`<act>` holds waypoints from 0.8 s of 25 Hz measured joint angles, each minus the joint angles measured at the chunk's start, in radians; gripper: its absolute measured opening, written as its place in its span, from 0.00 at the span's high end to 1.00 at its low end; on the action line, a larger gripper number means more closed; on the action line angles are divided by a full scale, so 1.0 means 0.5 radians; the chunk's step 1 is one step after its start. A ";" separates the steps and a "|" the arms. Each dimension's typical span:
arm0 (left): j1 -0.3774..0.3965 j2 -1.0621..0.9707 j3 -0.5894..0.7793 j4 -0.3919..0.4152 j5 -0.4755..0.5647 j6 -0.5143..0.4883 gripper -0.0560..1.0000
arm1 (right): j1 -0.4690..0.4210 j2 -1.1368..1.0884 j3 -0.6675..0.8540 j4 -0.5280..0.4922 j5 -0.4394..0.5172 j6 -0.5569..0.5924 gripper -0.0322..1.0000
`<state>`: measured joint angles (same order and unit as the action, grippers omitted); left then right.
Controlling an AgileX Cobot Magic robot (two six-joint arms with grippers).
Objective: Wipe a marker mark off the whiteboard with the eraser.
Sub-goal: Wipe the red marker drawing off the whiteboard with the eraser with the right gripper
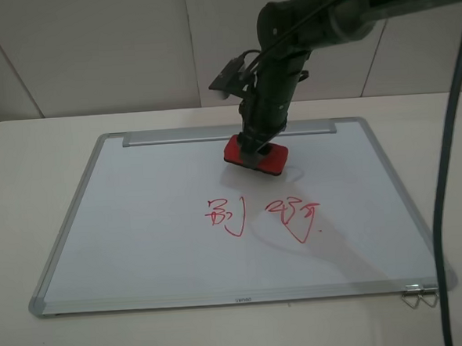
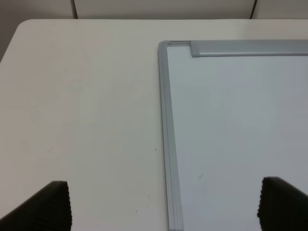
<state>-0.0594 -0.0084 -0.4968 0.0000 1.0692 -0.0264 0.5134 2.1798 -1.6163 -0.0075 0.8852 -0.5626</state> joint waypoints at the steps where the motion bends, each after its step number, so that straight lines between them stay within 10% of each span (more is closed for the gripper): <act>1: 0.000 0.000 0.000 0.000 0.000 0.000 0.21 | 0.037 0.000 -0.014 0.000 0.003 0.018 0.49; 20: 0.000 0.000 0.000 0.000 0.000 0.000 0.21 | 0.259 0.161 -0.059 -0.163 -0.063 0.050 0.49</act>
<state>-0.0594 -0.0084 -0.4968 0.0000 1.0692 -0.0264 0.6427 2.2603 -1.6460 -0.0889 0.8539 -0.5378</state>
